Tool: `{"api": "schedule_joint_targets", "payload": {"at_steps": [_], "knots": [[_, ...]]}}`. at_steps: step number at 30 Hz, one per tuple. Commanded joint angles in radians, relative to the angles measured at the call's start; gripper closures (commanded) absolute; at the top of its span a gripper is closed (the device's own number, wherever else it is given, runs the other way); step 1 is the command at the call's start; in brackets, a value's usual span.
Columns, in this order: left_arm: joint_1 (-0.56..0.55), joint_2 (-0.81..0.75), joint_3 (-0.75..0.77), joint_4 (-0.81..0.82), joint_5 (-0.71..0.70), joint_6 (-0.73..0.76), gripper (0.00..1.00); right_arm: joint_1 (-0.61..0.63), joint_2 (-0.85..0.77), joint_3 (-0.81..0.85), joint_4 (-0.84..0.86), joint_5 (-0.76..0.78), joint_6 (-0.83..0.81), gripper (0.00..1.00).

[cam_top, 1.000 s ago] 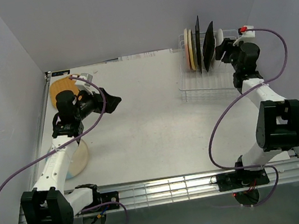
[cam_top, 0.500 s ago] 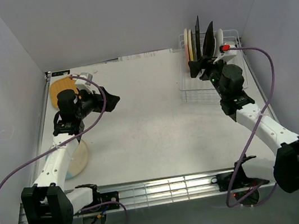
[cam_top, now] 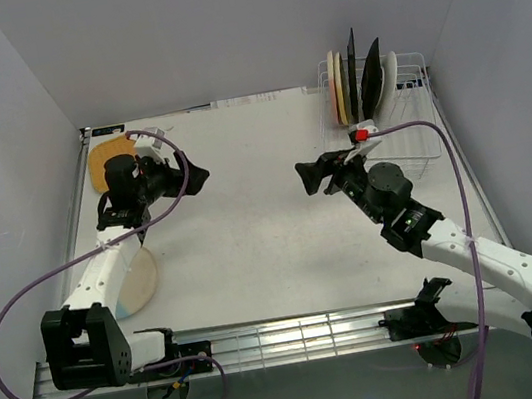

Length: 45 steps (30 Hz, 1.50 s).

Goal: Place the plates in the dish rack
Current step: Pick up the plate from the corner of the board.

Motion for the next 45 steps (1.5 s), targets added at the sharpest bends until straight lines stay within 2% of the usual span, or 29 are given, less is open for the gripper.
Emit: {"api": "schedule_joint_targets", "payload": {"at_steps": [1,6,11,15,22,24,27,29,36,43,45], "knots": [[0.039,0.031,0.041,0.009,0.005,-0.014,0.02,0.062,0.024,0.017,-0.017,0.051,-0.012,0.16],[0.143,0.094,0.062,0.015,0.033,-0.086,0.02,0.154,0.039,-0.026,-0.005,0.097,-0.057,0.15],[0.222,0.181,0.094,0.009,0.031,-0.227,0.02,0.173,0.067,-0.064,0.045,0.092,-0.065,0.15],[0.228,0.238,0.143,-0.054,-0.048,-0.312,0.02,0.189,0.110,-0.052,0.053,0.109,-0.086,0.16],[0.251,0.289,0.117,-0.040,-0.203,-0.513,0.02,0.203,0.118,-0.055,0.062,0.130,-0.103,0.17],[0.252,0.330,0.154,-0.092,-0.263,-0.544,0.06,0.202,0.110,-0.057,0.061,0.135,-0.107,0.17],[0.258,0.364,0.165,-0.086,-0.302,-0.573,0.06,0.202,0.093,-0.060,0.058,0.124,-0.104,0.18],[0.277,0.378,0.156,-0.074,-0.305,-0.602,0.06,0.203,0.079,-0.063,0.058,0.124,-0.106,0.18],[0.386,0.552,0.208,-0.080,-0.084,-0.679,0.05,0.205,0.050,-0.081,0.076,0.108,-0.114,0.18],[0.420,0.577,0.180,0.001,-0.107,-0.739,0.07,0.203,0.018,-0.109,0.107,0.083,-0.114,0.19],[0.421,0.571,0.177,0.013,-0.147,-0.755,0.04,0.203,0.012,-0.110,0.110,0.072,-0.115,0.19]]}}
